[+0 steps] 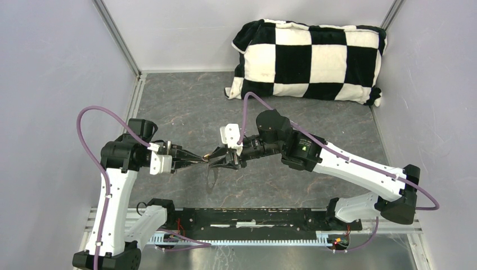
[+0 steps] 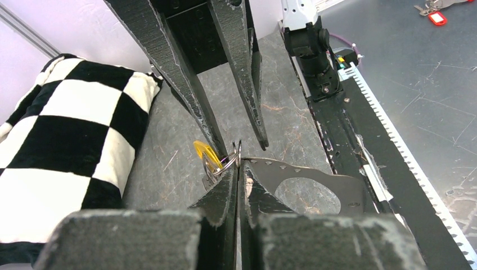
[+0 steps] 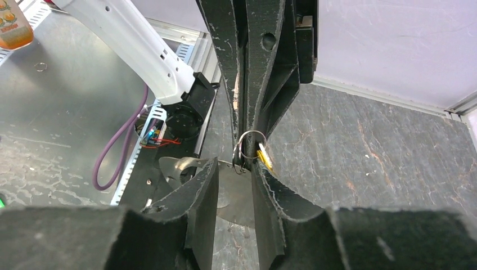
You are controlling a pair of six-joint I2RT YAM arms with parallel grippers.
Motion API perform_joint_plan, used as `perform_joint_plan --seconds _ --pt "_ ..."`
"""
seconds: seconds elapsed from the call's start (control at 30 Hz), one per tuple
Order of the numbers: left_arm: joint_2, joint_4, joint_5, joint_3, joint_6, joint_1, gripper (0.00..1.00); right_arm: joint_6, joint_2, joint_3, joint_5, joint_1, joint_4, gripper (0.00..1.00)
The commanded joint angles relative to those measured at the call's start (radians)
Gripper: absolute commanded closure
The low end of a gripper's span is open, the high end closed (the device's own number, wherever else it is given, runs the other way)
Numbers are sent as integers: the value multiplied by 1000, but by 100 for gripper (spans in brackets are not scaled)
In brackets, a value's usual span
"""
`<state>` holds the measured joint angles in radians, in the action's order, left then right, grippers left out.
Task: Put the keys on the keyring
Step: Adjust the key on the keyring.
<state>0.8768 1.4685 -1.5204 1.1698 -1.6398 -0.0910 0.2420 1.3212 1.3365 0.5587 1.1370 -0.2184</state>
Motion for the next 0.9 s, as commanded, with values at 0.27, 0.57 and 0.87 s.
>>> perform_joint_plan --seconds 0.27,0.57,0.87 --pt "-8 -4 -104 27 -39 5 98 -34 18 37 45 4 72 77" --pt "-8 -4 -83 20 -46 5 98 -63 35 36 29 7 78 98" --pt "-8 -5 -26 13 -18 5 90 -73 27 30 -55 4 21 100"
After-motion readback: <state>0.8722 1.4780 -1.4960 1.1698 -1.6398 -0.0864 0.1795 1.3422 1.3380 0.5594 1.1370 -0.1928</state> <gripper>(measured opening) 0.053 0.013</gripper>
